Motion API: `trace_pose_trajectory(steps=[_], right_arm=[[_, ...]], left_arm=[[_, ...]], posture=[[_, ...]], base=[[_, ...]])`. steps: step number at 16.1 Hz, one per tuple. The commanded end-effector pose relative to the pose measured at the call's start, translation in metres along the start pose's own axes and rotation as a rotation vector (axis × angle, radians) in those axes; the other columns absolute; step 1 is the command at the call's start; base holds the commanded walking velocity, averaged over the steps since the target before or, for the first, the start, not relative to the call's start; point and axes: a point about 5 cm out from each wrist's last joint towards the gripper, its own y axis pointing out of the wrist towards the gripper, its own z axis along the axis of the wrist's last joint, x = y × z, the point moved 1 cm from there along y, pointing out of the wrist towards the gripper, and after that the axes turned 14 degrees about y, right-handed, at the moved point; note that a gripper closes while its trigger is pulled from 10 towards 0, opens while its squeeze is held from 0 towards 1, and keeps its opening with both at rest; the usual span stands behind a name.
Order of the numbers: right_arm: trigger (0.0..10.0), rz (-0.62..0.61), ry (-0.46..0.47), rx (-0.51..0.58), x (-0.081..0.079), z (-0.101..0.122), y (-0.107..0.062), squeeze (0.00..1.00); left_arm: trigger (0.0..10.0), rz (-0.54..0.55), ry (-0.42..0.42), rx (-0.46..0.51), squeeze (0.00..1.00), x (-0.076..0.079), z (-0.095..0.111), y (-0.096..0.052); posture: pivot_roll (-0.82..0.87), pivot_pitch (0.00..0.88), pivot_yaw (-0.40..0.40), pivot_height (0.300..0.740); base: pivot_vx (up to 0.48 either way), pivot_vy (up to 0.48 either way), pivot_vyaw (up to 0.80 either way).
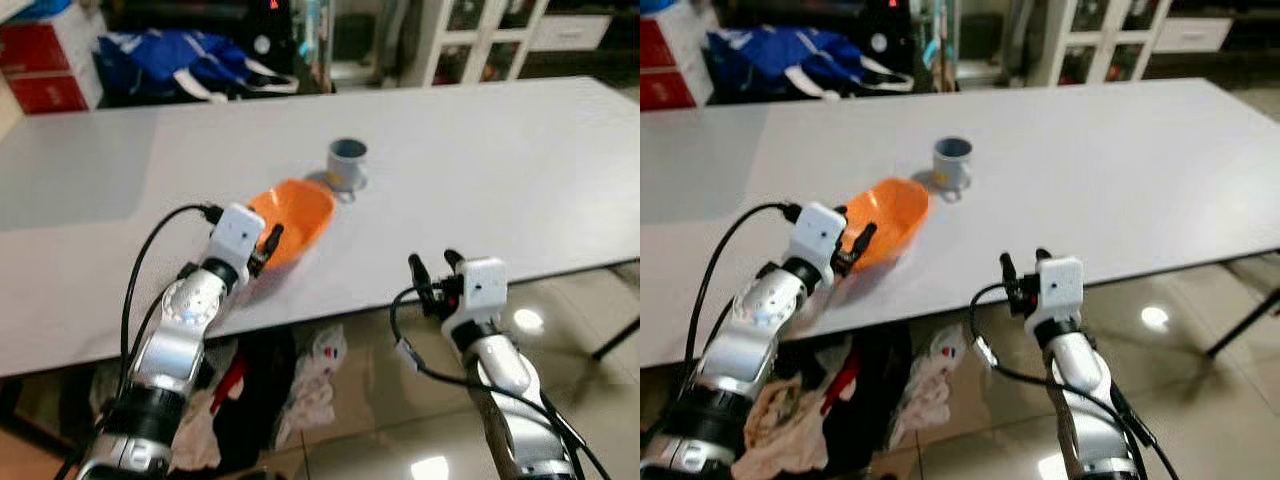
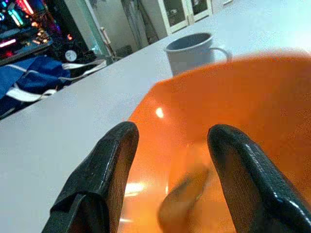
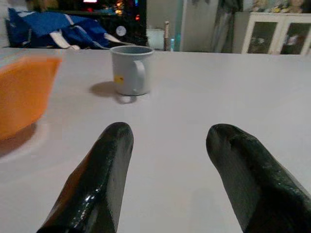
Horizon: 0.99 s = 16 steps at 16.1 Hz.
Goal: Setting the table
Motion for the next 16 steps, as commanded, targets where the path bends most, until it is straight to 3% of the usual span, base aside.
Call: trace_pose_trajectory(steps=[1, 10, 13, 14, 16], right_arm=[[10.0, 0.001, -0.006, 0.006, -0.001, 0.0, 0.001, 0.0], [10.0, 0.003, -0.025, -0.01, 0.004, -0.007, -0.003, 0.0], [10.0, 0.014, -0.032, -0.017, 0.004, -0.008, -0.005, 0.0], [10.0, 0.032, -0.036, -0.025, 0.004, -0.007, -0.009, 0.0], [10.0, 0.025, -0.046, -0.023, 0.007, -0.006, -0.01, 0.0]], left_arm=[[10.0, 0.009, 0.008, 0.004, 0.0, -0.001, 0.005, 0.001], [10.0, 0.032, -0.048, -0.034, 0.0, 0.003, 0.01, 0.006], [10.0, 0.062, -0.145, -0.076, 0.0, 0.006, 0.007, 0.005], [10.0, 0.117, -0.271, -0.125, 0.0, 0.003, -0.006, -0.006], [10.0, 0.169, -0.283, -0.126, 0.0, -0.003, -0.009, -0.013]], posture=[[0.02, 0.0, 0.025, 0.74], [0.0, 0.0, 0.014, 0.74], [0.0, 0.0, 0.008, 0.74], [0.0, 0.0, 0.008, 0.74], [0.01, 0.0, 0.004, 0.74]], base=[[0.0, 0.0, 0.0], [0.0, 0.0, 0.0], [0.0, 0.0, 0.0], [0.0, 0.0, 0.0], [0.0, 0.0, 0.0]])
